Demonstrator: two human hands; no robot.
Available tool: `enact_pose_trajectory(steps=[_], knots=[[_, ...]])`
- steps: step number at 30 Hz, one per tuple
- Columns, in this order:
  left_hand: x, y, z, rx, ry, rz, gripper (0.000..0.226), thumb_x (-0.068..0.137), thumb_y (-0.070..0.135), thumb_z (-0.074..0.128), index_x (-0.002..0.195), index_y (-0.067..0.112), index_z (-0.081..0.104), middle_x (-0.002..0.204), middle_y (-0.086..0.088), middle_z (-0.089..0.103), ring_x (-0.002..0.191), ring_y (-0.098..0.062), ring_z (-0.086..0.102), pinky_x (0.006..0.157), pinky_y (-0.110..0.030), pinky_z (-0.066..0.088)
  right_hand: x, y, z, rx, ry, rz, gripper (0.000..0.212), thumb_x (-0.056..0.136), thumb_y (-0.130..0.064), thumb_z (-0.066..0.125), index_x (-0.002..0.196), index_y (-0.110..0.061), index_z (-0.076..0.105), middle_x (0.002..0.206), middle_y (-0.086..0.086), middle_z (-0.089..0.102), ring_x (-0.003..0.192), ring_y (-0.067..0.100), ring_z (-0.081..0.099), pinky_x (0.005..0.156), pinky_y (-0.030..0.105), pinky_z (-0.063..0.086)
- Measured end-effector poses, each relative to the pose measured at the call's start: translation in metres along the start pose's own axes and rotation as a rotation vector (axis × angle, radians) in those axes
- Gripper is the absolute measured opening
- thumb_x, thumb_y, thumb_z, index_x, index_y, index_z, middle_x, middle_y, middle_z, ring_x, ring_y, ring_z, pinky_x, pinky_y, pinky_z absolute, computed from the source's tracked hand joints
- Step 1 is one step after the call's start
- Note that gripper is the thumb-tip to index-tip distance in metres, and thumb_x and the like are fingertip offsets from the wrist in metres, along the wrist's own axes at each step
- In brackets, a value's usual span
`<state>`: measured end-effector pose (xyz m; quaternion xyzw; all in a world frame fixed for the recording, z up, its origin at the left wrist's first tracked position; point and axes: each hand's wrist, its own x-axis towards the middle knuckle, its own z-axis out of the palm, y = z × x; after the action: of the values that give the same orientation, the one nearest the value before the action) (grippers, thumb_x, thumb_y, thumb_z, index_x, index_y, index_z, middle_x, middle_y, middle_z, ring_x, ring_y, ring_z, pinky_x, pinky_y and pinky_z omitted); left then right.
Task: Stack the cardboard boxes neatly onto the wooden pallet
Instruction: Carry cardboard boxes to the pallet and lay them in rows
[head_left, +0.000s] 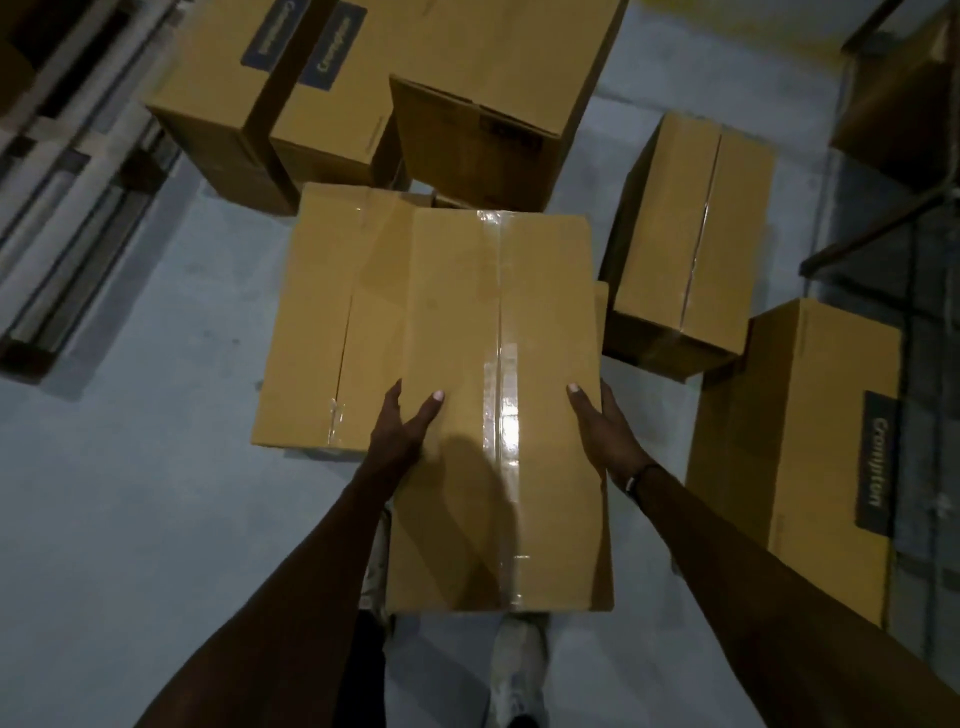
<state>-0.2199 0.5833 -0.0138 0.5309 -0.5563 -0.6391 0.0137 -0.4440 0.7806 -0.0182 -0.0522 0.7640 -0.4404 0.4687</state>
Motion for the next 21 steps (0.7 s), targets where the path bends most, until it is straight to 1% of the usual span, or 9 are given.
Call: enact_pose_trajectory(steps=[2,5,7,10,12,14,17,19,21], knots=[[-0.002,0.001,-0.002,0.007,0.008,0.019,0.112,0.076,0.081,0.067,0.163,0.027,0.023,0.165,-0.004,0.036,0.147,-0.032,0.040,0.120,-0.058,0.035,-0.006,-0.003,0.005,0.002,0.004,-0.014,0.090,0.081,-0.087,0.059,0.157,-0.045,0.035,0.148,-0.011,0.057,0.134,0.017,0.057,0.116,0.054,0.044],[-0.015,0.012,-0.004,-0.007,0.005,0.018,0.100,0.085,0.073,0.068,0.163,0.027,0.025,0.162,-0.003,0.041,0.144,-0.031,0.044,0.119,-0.055,0.037,-0.018,-0.011,0.005,0.010,0.001,-0.046,0.084,0.084,-0.084,0.057,0.156,-0.046,0.037,0.146,-0.011,0.059,0.131,0.015,0.059,0.115,0.052,0.046],[-0.029,0.024,-0.007,-0.008,0.021,0.021,0.093,0.089,0.066,0.068,0.162,0.026,0.027,0.159,-0.003,0.044,0.141,-0.030,0.046,0.117,-0.051,0.039,-0.030,-0.024,0.003,0.010,0.002,-0.057,0.079,0.089,-0.079,0.057,0.157,-0.045,0.037,0.145,-0.011,0.059,0.130,0.014,0.059,0.114,0.052,0.047],[-0.058,0.052,-0.014,-0.029,0.052,0.031,0.093,0.086,0.067,0.068,0.161,0.025,0.031,0.157,-0.004,0.047,0.141,-0.030,0.048,0.114,-0.046,0.040,-0.055,-0.058,-0.004,0.015,-0.005,-0.087,0.080,0.090,-0.075,0.059,0.159,-0.042,0.037,0.146,-0.009,0.059,0.130,0.015,0.060,0.114,0.051,0.047],[-0.085,0.079,-0.023,-0.038,0.096,0.030,0.090,0.091,0.063,0.067,0.162,0.025,0.028,0.162,-0.003,0.042,0.146,-0.029,0.042,0.114,-0.042,0.037,-0.077,-0.089,-0.008,0.021,-0.019,-0.123,0.079,0.090,-0.070,0.061,0.159,-0.039,0.039,0.146,-0.008,0.060,0.130,0.016,0.060,0.115,0.050,0.047],[-0.116,0.109,-0.036,-0.022,0.137,0.041,0.094,0.091,0.066,0.064,0.165,0.027,0.021,0.170,0.000,0.029,0.153,-0.026,0.033,0.119,-0.042,0.031,-0.104,-0.123,-0.010,0.038,-0.038,-0.171,0.073,0.093,-0.065,0.062,0.158,-0.040,0.041,0.146,-0.012,0.060,0.131,0.012,0.060,0.116,0.044,0.046],[-0.173,0.158,-0.065,-0.030,0.190,0.073,0.097,0.090,0.071,0.063,0.166,0.032,0.017,0.172,0.001,0.022,0.155,-0.026,0.029,0.121,-0.043,0.029,-0.152,-0.180,-0.011,0.036,-0.050,-0.217,0.077,0.087,-0.075,0.066,0.155,-0.047,0.044,0.147,-0.017,0.060,0.129,0.007,0.060,0.113,0.039,0.048],[-0.215,0.191,-0.089,-0.072,0.204,0.101,0.100,0.083,0.079,0.065,0.164,0.039,0.022,0.169,0.002,0.030,0.150,-0.026,0.038,0.121,-0.045,0.034,-0.189,-0.220,-0.010,0.046,-0.077,-0.246,0.081,0.083,-0.077,0.069,0.154,-0.048,0.044,0.148,-0.018,0.058,0.131,0.006,0.058,0.115,0.041,0.046],[-0.255,0.216,-0.114,-0.114,0.220,0.142,0.100,0.075,0.086,0.068,0.158,0.043,0.030,0.159,0.005,0.046,0.136,-0.021,0.055,0.114,-0.049,0.047,-0.224,-0.255,-0.004,0.034,-0.094,-0.316,0.077,0.087,-0.072,0.069,0.156,-0.046,0.043,0.151,-0.021,0.055,0.137,0.005,0.052,0.119,0.040,0.040]])
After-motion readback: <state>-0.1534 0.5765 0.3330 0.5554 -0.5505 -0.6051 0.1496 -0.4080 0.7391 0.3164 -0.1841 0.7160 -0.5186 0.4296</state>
